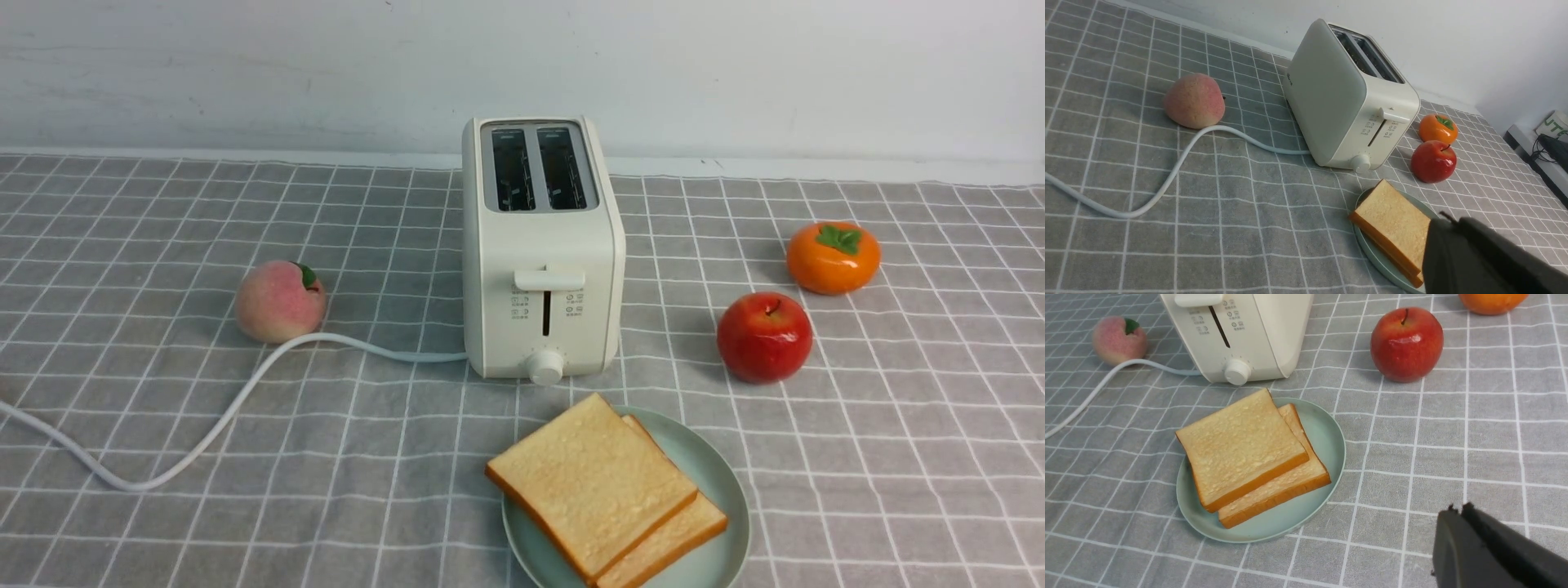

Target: Take toasted bread from bread machine on grey coffee table place on plate.

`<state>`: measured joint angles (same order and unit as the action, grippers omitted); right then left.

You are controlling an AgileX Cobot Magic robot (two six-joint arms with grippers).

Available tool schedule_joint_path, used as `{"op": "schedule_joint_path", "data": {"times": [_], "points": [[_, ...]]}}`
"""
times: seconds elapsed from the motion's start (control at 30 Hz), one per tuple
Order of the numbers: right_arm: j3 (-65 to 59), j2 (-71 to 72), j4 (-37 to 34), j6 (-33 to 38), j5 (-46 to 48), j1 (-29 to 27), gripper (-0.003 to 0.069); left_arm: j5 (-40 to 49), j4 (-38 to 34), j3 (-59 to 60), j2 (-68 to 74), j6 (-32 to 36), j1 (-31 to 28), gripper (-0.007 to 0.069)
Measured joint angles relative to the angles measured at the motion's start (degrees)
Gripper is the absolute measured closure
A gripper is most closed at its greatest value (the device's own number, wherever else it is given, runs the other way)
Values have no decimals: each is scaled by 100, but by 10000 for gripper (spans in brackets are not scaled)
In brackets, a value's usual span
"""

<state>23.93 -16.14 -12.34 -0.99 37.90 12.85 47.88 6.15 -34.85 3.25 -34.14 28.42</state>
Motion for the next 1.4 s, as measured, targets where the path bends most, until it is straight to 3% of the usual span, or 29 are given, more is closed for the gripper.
{"op": "schedule_joint_path", "data": {"times": [0.1, 0.27, 0.43, 0.57, 0.7, 0.87, 1.1, 1.17, 1.4], "points": [[0, 0, 0, 0, 0, 0, 657, 19, 166, 0, 0, 218, 0, 638], [0, 0, 0, 0, 0, 0, 652, 38, 1063, 0, 0, 943, 0, 638], [0, 0, 0, 0, 6, 0, 646, 45, 1214, 0, 0, 1108, 0, 638], [0, 0, 0, 0, 17, 0, 640, -44, 1219, 118, -57, 994, 0, 638], [0, 1, 0, 0, 22, 0, 634, -856, 1231, 863, -58, 376, -29, 638], [0, 1, 0, 0, 22, 0, 627, -1806, 1214, 1933, -58, 114, -360, 635], [0, 1, 0, 0, 38, 0, 624, -2383, 344, 3125, -346, 1030, -1248, 630], [-4, 1, 0, 0, 38, 0, 621, -2412, -381, 3528, -383, 1692, -1770, 629], [-4, 6, 0, 0, 40, 0, 612, -2432, -842, 3650, -383, 1993, -2012, 624]]}}
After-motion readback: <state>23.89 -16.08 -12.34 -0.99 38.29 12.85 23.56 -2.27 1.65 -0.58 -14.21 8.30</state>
